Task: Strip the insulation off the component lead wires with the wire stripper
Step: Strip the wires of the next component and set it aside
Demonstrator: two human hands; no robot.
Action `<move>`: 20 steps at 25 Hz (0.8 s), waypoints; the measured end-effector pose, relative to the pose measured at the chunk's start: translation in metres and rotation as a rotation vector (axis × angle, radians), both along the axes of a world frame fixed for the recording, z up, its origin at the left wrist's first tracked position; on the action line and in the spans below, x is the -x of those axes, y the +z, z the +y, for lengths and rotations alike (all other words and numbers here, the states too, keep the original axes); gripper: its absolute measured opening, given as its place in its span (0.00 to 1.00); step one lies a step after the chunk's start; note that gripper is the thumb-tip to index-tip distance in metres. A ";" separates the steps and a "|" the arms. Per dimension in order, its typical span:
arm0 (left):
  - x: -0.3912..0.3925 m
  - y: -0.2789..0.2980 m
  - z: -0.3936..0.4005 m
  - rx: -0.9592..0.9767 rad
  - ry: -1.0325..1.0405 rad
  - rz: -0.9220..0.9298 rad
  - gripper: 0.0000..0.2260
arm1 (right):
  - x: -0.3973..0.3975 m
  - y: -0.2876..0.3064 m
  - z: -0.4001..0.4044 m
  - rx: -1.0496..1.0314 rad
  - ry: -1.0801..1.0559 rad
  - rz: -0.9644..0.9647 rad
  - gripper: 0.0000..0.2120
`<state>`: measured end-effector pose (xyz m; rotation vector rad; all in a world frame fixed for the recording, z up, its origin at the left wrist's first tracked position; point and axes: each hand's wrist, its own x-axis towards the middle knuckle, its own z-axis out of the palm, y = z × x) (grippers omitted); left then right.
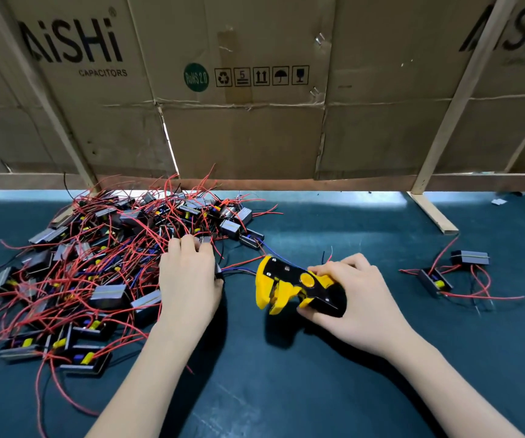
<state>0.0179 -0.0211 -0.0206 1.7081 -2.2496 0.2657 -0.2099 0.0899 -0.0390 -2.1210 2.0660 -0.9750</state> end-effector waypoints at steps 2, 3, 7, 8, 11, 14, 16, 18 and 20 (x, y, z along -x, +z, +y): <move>-0.001 0.005 0.002 -0.014 -0.057 0.114 0.21 | 0.005 0.002 0.001 -0.050 -0.059 0.053 0.30; -0.001 0.007 0.004 -0.019 -0.115 0.242 0.20 | 0.009 0.004 0.002 -0.059 -0.104 0.064 0.29; 0.007 0.020 0.017 -0.084 -0.462 0.724 0.20 | 0.037 0.009 0.012 -0.041 -0.413 0.157 0.23; 0.011 0.022 0.022 -0.094 -0.531 0.774 0.20 | 0.044 0.009 0.014 -0.086 -0.529 0.200 0.23; 0.024 0.023 0.038 -0.164 -0.640 0.940 0.17 | 0.056 0.007 0.016 -0.185 -0.787 0.291 0.25; 0.038 0.016 0.046 -0.364 -0.666 1.145 0.13 | 0.053 0.008 0.015 0.015 -0.740 0.054 0.24; 0.043 0.008 0.045 -0.487 -0.594 1.102 0.09 | 0.041 0.014 0.015 0.190 -0.540 -0.334 0.21; 0.044 -0.001 0.044 -0.513 -0.518 0.903 0.10 | 0.027 0.020 0.017 0.134 -0.357 -0.668 0.29; 0.042 -0.006 0.042 -0.466 -0.481 0.749 0.12 | 0.019 0.021 0.017 0.025 -0.281 -0.851 0.31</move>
